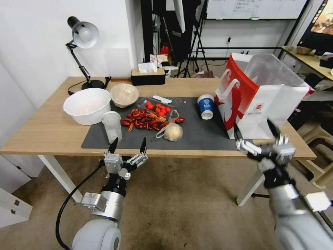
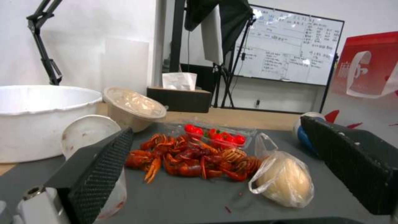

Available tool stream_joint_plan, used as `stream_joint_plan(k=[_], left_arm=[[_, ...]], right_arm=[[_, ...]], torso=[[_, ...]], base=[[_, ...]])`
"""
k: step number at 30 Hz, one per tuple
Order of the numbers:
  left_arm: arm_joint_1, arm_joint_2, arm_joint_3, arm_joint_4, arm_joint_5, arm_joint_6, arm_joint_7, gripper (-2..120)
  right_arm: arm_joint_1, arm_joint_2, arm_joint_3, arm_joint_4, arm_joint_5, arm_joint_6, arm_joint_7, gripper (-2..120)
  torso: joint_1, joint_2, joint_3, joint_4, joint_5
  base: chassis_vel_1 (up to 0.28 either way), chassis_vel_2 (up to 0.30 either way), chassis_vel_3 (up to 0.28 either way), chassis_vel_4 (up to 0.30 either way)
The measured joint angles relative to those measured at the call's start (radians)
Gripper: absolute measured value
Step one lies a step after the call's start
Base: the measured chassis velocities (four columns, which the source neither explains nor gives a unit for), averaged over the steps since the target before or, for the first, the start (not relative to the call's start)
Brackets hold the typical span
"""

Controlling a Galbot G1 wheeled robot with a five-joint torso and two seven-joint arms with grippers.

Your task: Pick up the trash from the table and place it into the takeout bag.

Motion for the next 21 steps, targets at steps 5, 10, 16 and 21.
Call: stream_joint_plan(k=[5,10,16,21], left_arm=[[0.0,0.0,-0.001,0.002,0.0,-0.003,0.0,100],[0.004,0.0,-0.003,0.002,0.001,-0.006,0.0,100],[0.007,-0.001,-0.005,0.001,0.002,-0.009,0.0,100],[0.008,-0.002,-0.006,0.001,0.003,-0.011,0.0,100]], right_arm=[[-0.047,0.033,-0.047,-0.107,-0.042,0.103,0.017,100],[-0.047,0.051,-0.089,-0.157,-0.049,0.145,0.027,100],[-0.023,0.055,-0.105,-0.158,-0.04,0.125,0.035,100],[0.005,0.038,-0.122,-0.124,0.003,0.049,0.057,100]], torso=[[0.0,0.0,0.0,-0.0001,0.0003],[0.0,0.0,0.0,0.0001,0.0002],[0.0,0.0,0.0,0.0,0.0002],[0.0,0.0,0.0,-0.0002,0.0]], base=[[0.0,0.0,0.0,0.0],[0.0,0.0,0.0,0.0],[0.0,0.0,0.0,0.0],[0.0,0.0,0.0,0.0]])
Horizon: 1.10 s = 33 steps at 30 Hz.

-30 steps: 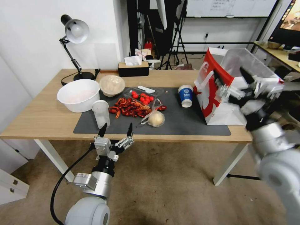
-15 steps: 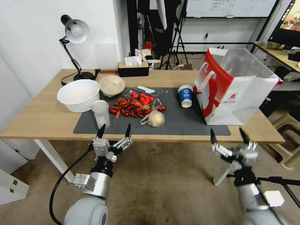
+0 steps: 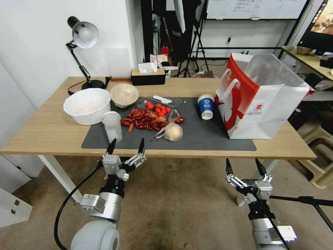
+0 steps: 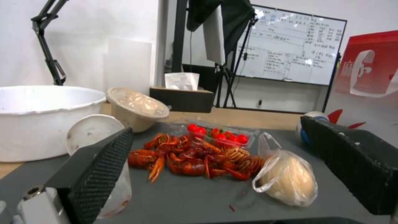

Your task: Pick up the trash from the table and place it into the takeout bag.

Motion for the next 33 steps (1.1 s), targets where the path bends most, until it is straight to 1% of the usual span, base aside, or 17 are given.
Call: stream_joint_plan(k=[2,3,6,7,8,9,10,13,14,17,18,21,22,24,26,28,33], left_arm=[[-0.002,-0.001,0.0,0.0,0.001,0.0,0.0,100],[-0.002,-0.001,0.0,0.0,0.001,0.0,0.0,100],[-0.014,0.002,0.005,0.004,0.001,0.007,0.001,100],[-0.014,0.002,0.005,0.004,0.001,0.007,0.001,100],[-0.016,0.002,0.007,0.007,0.001,0.009,0.002,100],[-0.016,0.001,0.007,0.01,0.003,0.01,0.002,100],[-0.016,0.001,0.007,0.01,0.003,0.01,0.002,100],[-0.014,-0.007,0.004,0.012,0.007,0.009,0.003,100],[-0.014,-0.007,0.004,0.012,0.007,0.009,0.003,100],[-0.014,-0.013,-0.002,0.012,0.01,0.008,0.002,100],[-0.014,-0.013,-0.002,0.012,0.01,0.008,0.002,100],[-0.014,-0.018,-0.01,0.014,0.011,0.008,0.001,100],[-0.014,-0.018,-0.01,0.014,0.011,0.008,0.001,100],[-0.014,-0.021,-0.015,0.018,0.011,0.008,-0.001,100],[-0.015,-0.022,-0.015,0.02,0.011,0.007,-0.001,100],[-0.016,-0.023,-0.017,0.024,0.013,0.007,-0.003,100],[-0.019,-0.023,-0.017,0.029,0.015,0.006,-0.004,100]], right_arm=[[0.069,-0.023,-0.042,0.046,0.049,-0.096,0.044,100],[0.069,-0.023,-0.042,0.046,0.049,-0.096,0.044,100],[0.154,-0.05,-0.086,0.093,0.118,-0.197,0.074,100],[0.154,-0.05,-0.086,0.093,0.118,-0.197,0.074,100],[0.191,-0.061,-0.106,0.103,0.147,-0.232,0.082,100],[0.251,-0.079,-0.139,0.104,0.195,-0.282,0.09,100],[0.251,-0.079,-0.139,0.104,0.195,-0.282,0.09,100],[0.406,-0.125,-0.234,0.059,0.32,-0.386,0.105,100],[0.406,-0.125,-0.234,0.059,0.32,-0.386,0.105,100],[0.597,-0.172,-0.336,0.0,0.471,-0.493,0.11,100],[0.597,-0.172,-0.336,0.0,0.471,-0.493,0.11,100],[0.748,-0.208,-0.43,-0.05,0.593,-0.582,0.12,100],[0.748,-0.208,-0.43,-0.05,0.593,-0.582,0.12,100],[0.835,-0.225,-0.5,-0.085,0.652,-0.651,0.142,100],[0.853,-0.227,-0.516,-0.092,0.66,-0.667,0.148,100],[0.923,-0.229,-0.568,-0.122,0.686,-0.713,0.165,100],[1.01,-0.209,-0.622,-0.171,0.697,-0.749,0.183,100]], torso=[[0.0,0.0,0.0,0.0005,0.0001],[0.0,0.0,0.0,0.0005,0.0001],[0.0,0.0,0.0,0.0002,0.0],[0.0,0.0,0.0,0.0002,0.0],[0.0,0.0,0.0,-0.0002,-0.0001],[0.0,0.0,0.0,0.0001,0.0002],[0.0,0.0,0.0,0.0001,0.0002],[0.0,0.0,0.0,0.0001,0.0005],[0.0,0.0,0.0,0.0001,0.0005],[0.0,0.0,0.0,0.0005,0.0001],[0.0,0.0,0.0,0.0005,0.0001],[0.0,0.0,0.0,0.0004,0.0],[0.0,0.0,0.0,0.0004,0.0],[0.0,0.0,0.0,0.0,0.0],[0.0,0.0,0.0,0.0002,0.0001],[0.0,0.0,0.0,0.0002,0.0001],[0.0,0.0,0.0,0.0003,0.0003]], base=[[0.0,0.0,0.0,0.0],[0.0,0.0,0.0,0.0],[0.0,0.0,0.0,0.0],[0.0,0.0,0.0,0.0],[0.0,0.0,0.0,0.0],[0.0,0.0,0.0,0.0],[0.0,0.0,0.0,0.0],[0.0,0.0,0.0,0.0],[0.0,0.0,0.0,0.0],[0.0,0.0,0.0,0.0],[0.0,0.0,0.0,0.0],[0.0,0.0,0.0,0.0],[0.0,0.0,0.0,0.0],[0.0,0.0,0.0,0.0],[0.0,0.0,0.0,0.0],[0.0,0.0,0.0,0.0],[0.0,0.0,0.0,0.0]])
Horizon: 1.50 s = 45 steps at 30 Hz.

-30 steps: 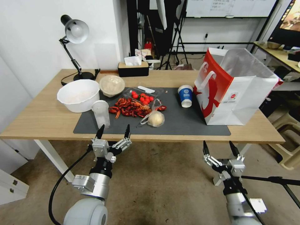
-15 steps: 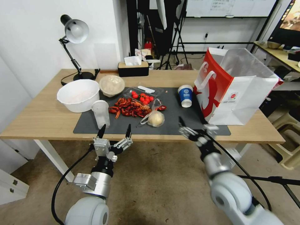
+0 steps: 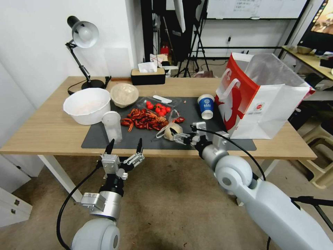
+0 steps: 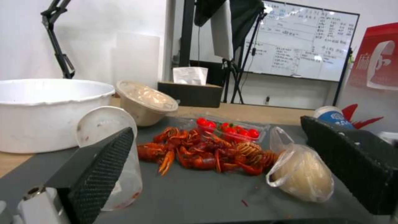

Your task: Pick up the trash from the table and place it into the takeout bag.

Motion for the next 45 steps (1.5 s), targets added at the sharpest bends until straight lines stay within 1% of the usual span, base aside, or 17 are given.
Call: stream_joint_plan(k=[1,3,7,12,15,17,20,21,24,25,27,29,30,33,36,43,45], left_arm=[[-0.001,0.0,-0.001,0.001,0.0,0.0,-0.001,100],[-0.003,0.0,-0.003,0.003,0.0,0.0,-0.002,100],[-0.005,0.0,-0.005,0.004,0.0,0.0,-0.004,100],[-0.005,0.0,-0.006,0.006,-0.001,0.0,-0.005,100],[-0.005,0.0,-0.007,0.007,-0.001,-0.001,-0.008,100],[-0.005,0.0,-0.008,0.007,-0.001,-0.001,-0.008,100],[-0.004,0.0,-0.009,0.007,-0.002,-0.002,-0.011,100],[-0.004,0.0,-0.009,0.007,-0.002,-0.002,-0.011,100],[-0.004,0.0,-0.009,0.007,-0.002,-0.002,-0.011,100],[-0.004,0.0,-0.009,0.007,-0.002,-0.002,-0.011,100],[-0.002,0.0,-0.009,0.007,-0.002,-0.003,-0.012,100],[-0.002,0.0,-0.009,0.007,-0.002,-0.004,-0.012,100],[-0.002,0.0,-0.009,0.007,-0.002,-0.004,-0.012,100],[-0.001,0.0,-0.009,0.006,-0.002,-0.005,-0.012,100],[-0.001,0.0,-0.009,0.006,-0.001,-0.005,-0.012,100],[0.002,0.0,-0.008,0.004,0.001,-0.006,-0.012,100],[0.002,0.0,-0.006,0.003,0.002,-0.006,-0.012,100]], right_arm=[[0.018,0.006,-0.009,-0.008,0.005,-0.019,0.011,100],[0.054,0.019,-0.031,-0.028,0.021,-0.055,0.028,95],[0.087,0.033,-0.062,-0.054,0.034,-0.089,0.055,84],[0.111,0.049,-0.081,-0.082,0.046,-0.113,0.075,79],[0.126,0.068,-0.093,-0.108,0.051,-0.145,0.097,70],[0.127,0.071,-0.094,-0.113,0.052,-0.152,0.101,68],[0.128,0.08,-0.096,-0.126,0.054,-0.16,0.11,54],[0.128,0.08,-0.096,-0.126,0.054,-0.16,0.11,54],[0.126,0.085,-0.097,-0.131,0.052,-0.161,0.114,39],[0.126,0.085,-0.097,-0.131,0.052,-0.161,0.114,39],[0.124,0.084,-0.097,-0.131,0.051,-0.162,0.115,28],[0.121,0.082,-0.096,-0.128,0.051,-0.162,0.117,20],[0.121,0.082,-0.096,-0.128,0.051,-0.162,0.117,20],[0.116,0.079,-0.092,-0.123,0.05,-0.163,0.119,11],[0.113,0.076,-0.089,-0.118,0.049,-0.163,0.12,7],[0.093,0.055,-0.047,-0.05,0.049,-0.162,0.13,6],[0.076,0.036,0.001,0.007,0.054,-0.159,0.132,5]], torso=[[0.0,0.0,0.0,0.0,-0.0003],[0.0,0.0,0.0,0.0,-0.0002],[0.0,0.0,0.0,-0.0002,-0.0002],[0.0,0.0,0.0,-0.0001,-0.0003],[0.0,0.0,0.0,-0.0001,-0.0002],[0.0,0.0,0.0,-0.0001,-0.0002],[0.0,0.0,0.0,-0.0001,-0.0002],[0.0,0.0,0.0,-0.0001,-0.0002],[0.0,0.0,0.0,-0.0001,-0.0002],[0.0,0.0,0.0,-0.0001,-0.0002],[0.0,0.0,0.0,-0.0001,-0.0002],[0.0,0.0,0.0,0.0,-0.0001],[0.0,0.0,0.0,0.0,-0.0001],[0.0,0.0,0.0,0.0,-0.0002],[0.0,0.0,0.0,0.0,-0.0001],[0.0,0.0,0.0,-0.0001,-0.0001],[0.0,0.0,0.0,-0.0001,-0.0001]], base=[[0.0,0.0,0.0,0.0],[0.0,0.0,0.0,0.0],[0.0,0.0,0.0,0.0],[0.0,0.0,0.0,0.0],[0.0,0.0,0.0,0.0],[0.0,0.0,0.0,0.0],[0.0,0.0,0.0,0.0],[0.0,0.0,0.0,0.0],[0.0,0.0,0.0,0.0],[0.0,0.0,0.0,0.0],[0.0,0.0,0.0,0.0],[0.0,0.0,0.0,0.0],[0.0,0.0,0.0,0.0],[0.0,0.0,0.0,0.0],[0.0,0.0,0.0,0.0],[0.0,0.0,0.0,0.0],[0.0,0.0,0.0,0.0]])
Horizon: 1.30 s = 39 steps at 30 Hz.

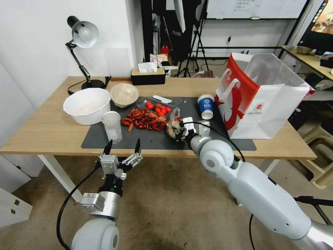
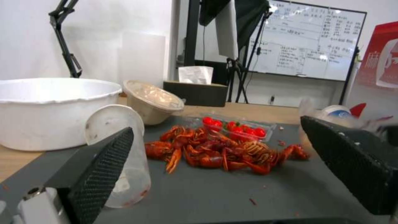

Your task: Pick up the trash from the table and place it into the takeout bag.

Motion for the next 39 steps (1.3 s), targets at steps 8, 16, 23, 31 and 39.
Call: stream_joint_plan(k=[8,16,23,31,39], left_arm=[[-0.002,0.0,0.007,0.0,0.006,0.001,0.003,100],[-0.003,0.0,0.026,0.002,0.023,0.002,0.009,100],[0.003,0.0,0.038,-0.002,0.033,-0.004,0.015,100],[0.009,0.0,0.042,-0.012,0.036,-0.009,0.02,100],[0.012,0.0,0.044,-0.012,0.039,-0.011,0.022,100]], right_arm=[[-0.055,-0.087,0.205,0.181,0.052,-0.002,-0.032,5],[0.052,-0.232,0.417,0.268,0.172,-0.01,-0.021,4],[0.154,-0.308,0.478,0.128,0.237,-0.021,0.047,4],[0.175,-0.322,0.501,0.019,0.307,-0.064,0.114,4],[0.159,-0.304,0.501,-0.041,0.328,-0.108,0.168,4]], torso=[[0.0,0.0,0.0,-0.0002,0.0001],[0.0,0.0,0.0,0.0,0.0],[0.0,0.0,0.0,0.0,0.0002],[0.0,0.0,0.0,0.0,0.0002],[0.0,0.0,0.0,0.0,0.0001]], base=[[0.0,0.0,0.0,0.0],[0.0,0.0,0.0,0.0],[0.0,0.0,0.0,0.0],[0.0,0.0,0.0,0.0],[0.0,0.0,0.0,0.0]])
